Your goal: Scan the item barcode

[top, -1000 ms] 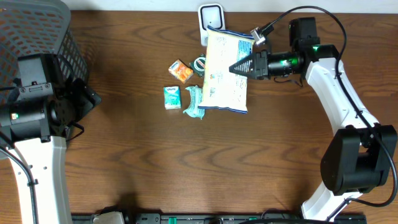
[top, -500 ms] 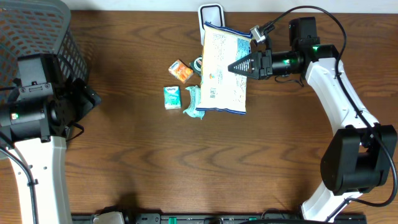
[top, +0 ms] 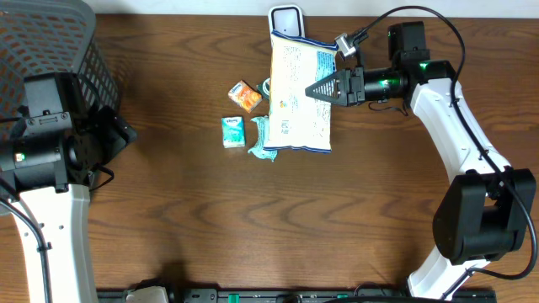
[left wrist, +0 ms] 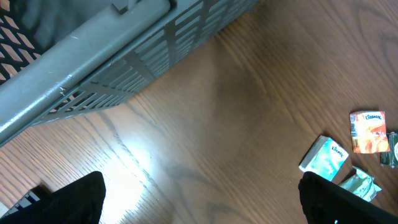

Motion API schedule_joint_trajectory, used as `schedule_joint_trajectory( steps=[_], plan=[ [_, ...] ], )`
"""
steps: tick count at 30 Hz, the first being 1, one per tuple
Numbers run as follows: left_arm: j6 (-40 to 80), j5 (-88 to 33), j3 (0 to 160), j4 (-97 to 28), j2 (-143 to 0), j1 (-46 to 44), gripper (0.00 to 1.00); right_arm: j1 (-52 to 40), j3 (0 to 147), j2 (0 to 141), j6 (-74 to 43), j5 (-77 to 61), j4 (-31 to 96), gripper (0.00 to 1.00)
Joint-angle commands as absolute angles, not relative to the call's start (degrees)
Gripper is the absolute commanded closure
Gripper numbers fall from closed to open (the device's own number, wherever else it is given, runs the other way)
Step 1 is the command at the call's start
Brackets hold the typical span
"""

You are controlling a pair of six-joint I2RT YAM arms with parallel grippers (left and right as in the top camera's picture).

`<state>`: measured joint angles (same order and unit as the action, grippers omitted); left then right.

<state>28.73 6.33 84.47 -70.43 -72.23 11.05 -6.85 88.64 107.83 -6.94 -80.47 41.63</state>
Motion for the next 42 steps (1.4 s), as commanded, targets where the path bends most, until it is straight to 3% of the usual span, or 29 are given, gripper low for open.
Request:
schedule_joint_trajectory(
  steps=[1,23,35,42],
  plan=[
    [29.3,6.5,84.6,-70.5,-72.2,11.2,0.02,-7.2,89.0,106.5,-6.5,-82.4,41.1,0.99],
    [29.3,6.5,84.6,-70.5,-72.2,11.2,0.02,-7.2,89.0,106.5,-6.6,-78.7,40.5,0.99],
    [29.3,6.5,84.6,-70.5,-72.2,11.2,0.02,-7.2,89.0,106.5,-6.7,-65.9,44.6,0.99],
    [29.3,6.5,84.6,-70.5,-72.2,11.2,0.02,-7.1,88.1,106.5,-5.0,-43.6,50.7,0.99]
  ],
)
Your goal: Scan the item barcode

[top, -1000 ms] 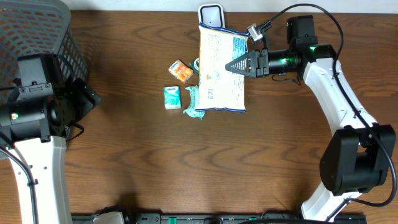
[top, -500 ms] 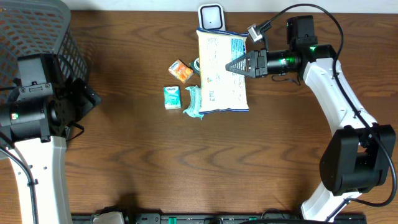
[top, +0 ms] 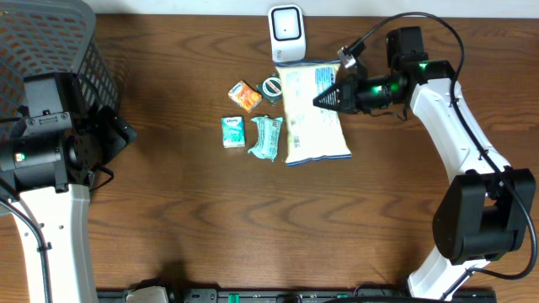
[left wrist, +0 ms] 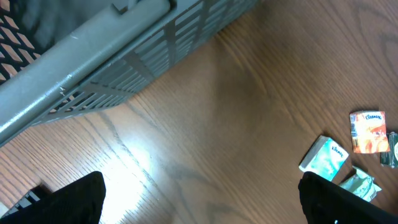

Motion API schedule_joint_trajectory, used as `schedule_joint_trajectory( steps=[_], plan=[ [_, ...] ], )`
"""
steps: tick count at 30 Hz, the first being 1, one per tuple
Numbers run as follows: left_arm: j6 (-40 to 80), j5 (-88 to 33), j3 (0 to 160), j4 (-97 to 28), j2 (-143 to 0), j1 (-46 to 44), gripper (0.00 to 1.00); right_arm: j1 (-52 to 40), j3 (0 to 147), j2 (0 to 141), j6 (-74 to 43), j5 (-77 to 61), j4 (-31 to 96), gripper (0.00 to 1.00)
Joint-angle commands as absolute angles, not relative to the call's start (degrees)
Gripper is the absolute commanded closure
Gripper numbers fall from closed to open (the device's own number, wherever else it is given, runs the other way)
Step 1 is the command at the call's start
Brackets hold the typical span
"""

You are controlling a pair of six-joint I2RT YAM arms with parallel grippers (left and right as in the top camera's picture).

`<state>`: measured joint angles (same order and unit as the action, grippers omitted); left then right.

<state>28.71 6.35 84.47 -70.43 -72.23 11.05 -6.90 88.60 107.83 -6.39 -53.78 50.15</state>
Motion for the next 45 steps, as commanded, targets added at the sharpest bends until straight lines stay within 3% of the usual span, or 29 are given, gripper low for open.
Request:
schedule_joint_trajectory(
  steps=[1,10,13,18,20,21,22,32,43,44,45],
  plan=[
    [29.3,6.5,84.6,-70.5,-72.2,11.2,0.02,-7.1,87.7,106.5,-5.0,-41.9,51.0,0.99],
    [29.3,6.5,84.6,-70.5,-72.2,11.2,0.02,-7.1,83.7,106.5,-2.7,-32.9,51.2,0.98],
    [29.3,6.5,84.6,-70.5,-72.2,11.2,0.02,-7.1,81.9,106.5,-2.7,-30.3,51.0,0.86],
    [29.3,6.5,84.6,-70.5,-72.2,11.2,0.03,-7.1,76.3,106.5,-2.7,-30.1,48.3,0.77],
    [29.3,6.5,84.6,-70.5,-72.2,11.2,0.02,-7.1,73.6,106.5,-2.7,-29.9,46.4,0.60],
    [29.3,6.5,84.6,-70.5,-72.2,11.2,0.02,-7.1,72.4,106.5,-2.8,-29.6,45.3,0.43],
    [29.3,6.5,84.6,-70.5,-72.2,11.2,0.02,-7.1,71.3,106.5,-3.3,-28.8,44.3,0.38],
    [29.3,6.5,84.6,-70.5,-72.2,11.2,0.03,-7.1,68.1,106.5,-8.1,-26.4,40.9,0.18],
    [29.3,6.5,84.6,-70.5,-72.2,11.2,0.02,-7.2,59.9,106.5,-14.6,-28.1,30.3,0.33],
    [29.3,6.5,84.6,-70.5,-72.2,11.2,0.02,-7.2,59.4,106.5,-14.6,-29.0,29.4,0.40],
    [29.3,6.5,84.6,-70.5,-72.2,11.2,0.02,-7.2,59.1,106.5,-14.6,-30.1,28.9,0.54]
  ],
)
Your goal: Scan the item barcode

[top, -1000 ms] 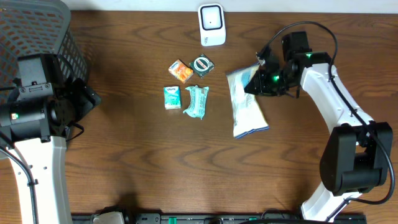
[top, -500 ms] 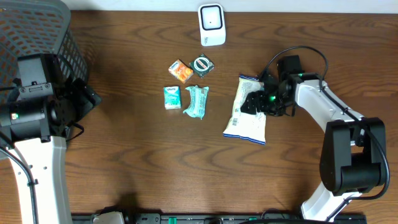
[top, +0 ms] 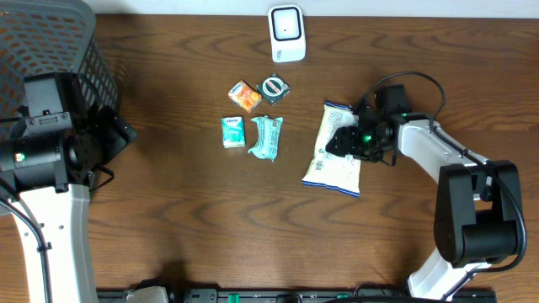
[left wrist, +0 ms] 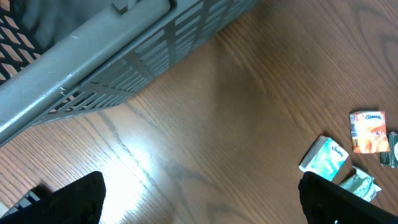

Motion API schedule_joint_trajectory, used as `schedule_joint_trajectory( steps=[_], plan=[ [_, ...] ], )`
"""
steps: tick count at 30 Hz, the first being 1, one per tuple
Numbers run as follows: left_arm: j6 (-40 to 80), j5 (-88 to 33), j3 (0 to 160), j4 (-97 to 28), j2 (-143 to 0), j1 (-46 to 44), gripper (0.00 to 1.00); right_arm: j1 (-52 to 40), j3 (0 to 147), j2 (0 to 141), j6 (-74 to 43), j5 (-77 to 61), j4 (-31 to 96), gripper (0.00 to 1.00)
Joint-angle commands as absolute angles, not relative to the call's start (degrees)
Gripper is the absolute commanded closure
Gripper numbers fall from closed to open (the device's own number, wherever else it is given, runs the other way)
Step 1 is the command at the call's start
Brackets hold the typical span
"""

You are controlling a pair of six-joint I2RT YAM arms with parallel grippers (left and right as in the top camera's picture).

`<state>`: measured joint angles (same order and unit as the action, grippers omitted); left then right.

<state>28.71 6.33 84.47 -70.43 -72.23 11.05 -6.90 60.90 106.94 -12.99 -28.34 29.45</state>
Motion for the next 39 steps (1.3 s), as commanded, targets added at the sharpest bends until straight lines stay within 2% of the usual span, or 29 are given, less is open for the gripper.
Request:
schedule_joint_trajectory(
  steps=[1,4,15,18,26,33,39],
  plan=[
    [29.3,6.5,84.6,-70.5,-72.2,11.2,0.02,-7.2,59.1,106.5,-14.6,-31.0,28.8,0.65],
    [29.3,6.5,84.6,-70.5,-72.2,11.2,0.03,-7.2,59.2,106.5,-14.6,-35.8,27.4,0.98],
    [29.3,6.5,84.6,-70.5,-72.2,11.2,0.02,-1.7,63.6,106.0,-16.5,-77.2,15.0,0.99],
    [29.3,6.5,84.6,-70.5,-72.2,11.2,0.02,-0.8,65.2,105.2,-19.3,-83.6,10.8,0.99],
    [29.3,6.5,84.6,-70.5,-72.2,11.2,0.02,-1.3,66.0,96.2,-20.5,-82.0,3.9,0.98],
    [29.3,6.5,84.6,-70.5,-72.2,11.2,0.02,-4.4,66.0,85.8,-10.9,-70.0,2.7,0.99],
    [29.3,6.5,84.6,-70.5,-72.2,11.2,0.03,-7.3,66.0,83.0,-3.8,-65.1,2.6,0.99]
  ],
)
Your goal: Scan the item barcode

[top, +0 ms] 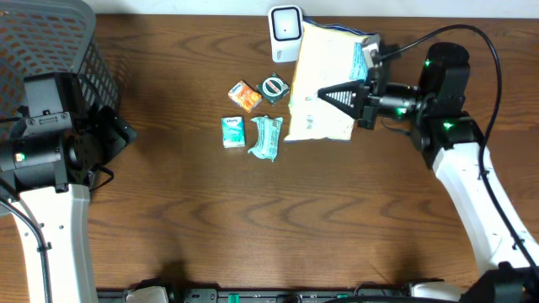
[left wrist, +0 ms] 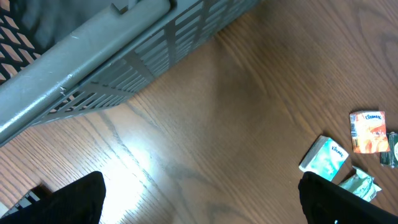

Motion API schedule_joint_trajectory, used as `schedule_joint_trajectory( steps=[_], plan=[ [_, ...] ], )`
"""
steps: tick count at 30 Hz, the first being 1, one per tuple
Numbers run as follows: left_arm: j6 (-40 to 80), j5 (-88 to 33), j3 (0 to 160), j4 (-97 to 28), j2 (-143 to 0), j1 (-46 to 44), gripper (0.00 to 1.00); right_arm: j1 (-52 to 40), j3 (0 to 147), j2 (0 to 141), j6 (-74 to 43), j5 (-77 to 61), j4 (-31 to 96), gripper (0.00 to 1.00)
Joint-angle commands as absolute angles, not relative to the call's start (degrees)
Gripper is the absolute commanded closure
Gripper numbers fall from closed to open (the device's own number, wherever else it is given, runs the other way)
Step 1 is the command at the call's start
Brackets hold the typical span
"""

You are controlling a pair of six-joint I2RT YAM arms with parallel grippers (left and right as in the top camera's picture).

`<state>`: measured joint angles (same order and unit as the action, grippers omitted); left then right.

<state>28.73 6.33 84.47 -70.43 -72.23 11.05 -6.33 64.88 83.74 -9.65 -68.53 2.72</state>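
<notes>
A large snack bag (top: 324,80) is held off the table with its pale side up, its left edge just right of the white scanner (top: 286,34) at the back edge. My right gripper (top: 338,95) is shut on the bag's right-hand part, its dark fingers lying over the bag. My left gripper (left wrist: 202,196) hangs open above bare wood beside the basket, with the black fingertips (left wrist: 74,199) far apart and nothing between them.
A grey mesh basket (top: 50,42) stands at the far left, with its rim (left wrist: 93,43) in the left wrist view. Left of the bag lie an orange packet (top: 244,96), a round tin (top: 274,87), a teal tissue pack (top: 233,132) and a green packet (top: 267,137).
The bag lay on the table right of centre with the right gripper over it. Now the right gripper holds it up beside the scanner, pale side up. The left arm is unchanged.
The right gripper first held the bag printed side up just below the scanner, over the small items. Then the bag sat lower and to the right, then on the table at right of centre. Now it is up by the scanner, turned over. The left arm stayed still.
</notes>
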Motion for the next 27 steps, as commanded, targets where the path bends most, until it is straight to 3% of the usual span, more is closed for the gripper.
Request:
schedule_joint_trajectory(
  steps=[1,27],
  plan=[
    [29.3,6.5,84.6,-70.5,-72.2,11.2,0.02,-7.7,66.0,83.0,-3.5,-64.0,2.6,0.99],
    [29.3,6.5,84.6,-70.5,-72.2,11.2,0.03,-9.5,66.0,83.2,-3.5,-53.9,9.9,0.99]
  ],
)
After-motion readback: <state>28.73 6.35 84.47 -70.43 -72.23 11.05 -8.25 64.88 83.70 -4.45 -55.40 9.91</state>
